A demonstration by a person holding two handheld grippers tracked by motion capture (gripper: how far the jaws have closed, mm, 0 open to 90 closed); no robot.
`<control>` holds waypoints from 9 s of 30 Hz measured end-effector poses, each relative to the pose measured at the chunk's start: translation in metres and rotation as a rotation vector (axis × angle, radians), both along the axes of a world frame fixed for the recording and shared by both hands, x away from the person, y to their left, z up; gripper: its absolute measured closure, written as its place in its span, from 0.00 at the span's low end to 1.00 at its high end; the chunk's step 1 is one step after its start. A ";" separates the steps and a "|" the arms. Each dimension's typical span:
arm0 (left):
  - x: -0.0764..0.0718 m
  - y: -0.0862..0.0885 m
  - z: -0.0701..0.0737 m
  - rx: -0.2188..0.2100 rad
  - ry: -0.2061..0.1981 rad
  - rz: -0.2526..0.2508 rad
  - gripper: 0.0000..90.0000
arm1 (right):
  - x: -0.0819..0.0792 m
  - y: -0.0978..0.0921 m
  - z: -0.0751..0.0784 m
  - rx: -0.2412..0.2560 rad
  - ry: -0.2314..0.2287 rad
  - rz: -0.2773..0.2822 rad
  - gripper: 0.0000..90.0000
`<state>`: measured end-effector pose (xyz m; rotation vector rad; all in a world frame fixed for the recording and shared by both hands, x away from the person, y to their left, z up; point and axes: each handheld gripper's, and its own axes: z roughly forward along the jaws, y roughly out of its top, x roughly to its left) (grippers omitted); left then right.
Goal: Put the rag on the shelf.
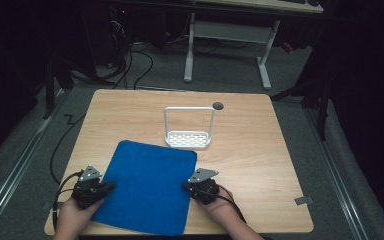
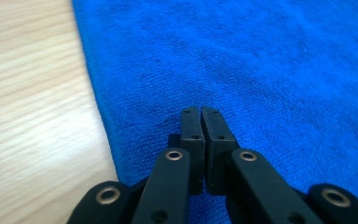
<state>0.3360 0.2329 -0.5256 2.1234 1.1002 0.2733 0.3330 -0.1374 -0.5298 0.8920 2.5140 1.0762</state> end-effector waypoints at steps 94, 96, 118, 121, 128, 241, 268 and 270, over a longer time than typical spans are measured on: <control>0.106 -0.117 -0.010 -0.065 -0.088 0.026 0.95 | -0.016 -0.125 0.006 0.099 -0.036 -0.333 0.73; 0.104 -0.118 -0.010 -0.047 -0.103 0.017 0.96 | -0.010 -0.125 0.006 0.110 -0.051 -0.367 0.70; 0.107 -0.115 -0.010 -0.089 -0.074 0.018 0.95 | 0.096 -0.119 0.004 0.001 0.039 -0.526 0.64; 0.107 -0.115 -0.010 -0.092 -0.072 0.019 0.95 | 0.096 -0.120 0.004 0.008 0.036 -0.512 0.71; 0.105 -0.114 -0.010 -0.106 -0.073 0.009 0.95 | 0.093 -0.116 0.005 0.003 0.052 -0.470 0.98; 0.100 -0.105 0.196 -0.242 -0.651 0.030 0.98 | 0.053 -0.110 0.207 0.400 -0.589 -0.386 0.99; 0.204 -0.122 0.212 -0.055 -0.654 0.130 0.98 | 0.172 -0.117 0.216 0.290 -0.530 -0.501 0.99; 0.210 -0.125 0.206 -0.030 -0.635 0.131 0.98 | 0.177 -0.114 0.211 0.244 -0.527 -0.504 0.99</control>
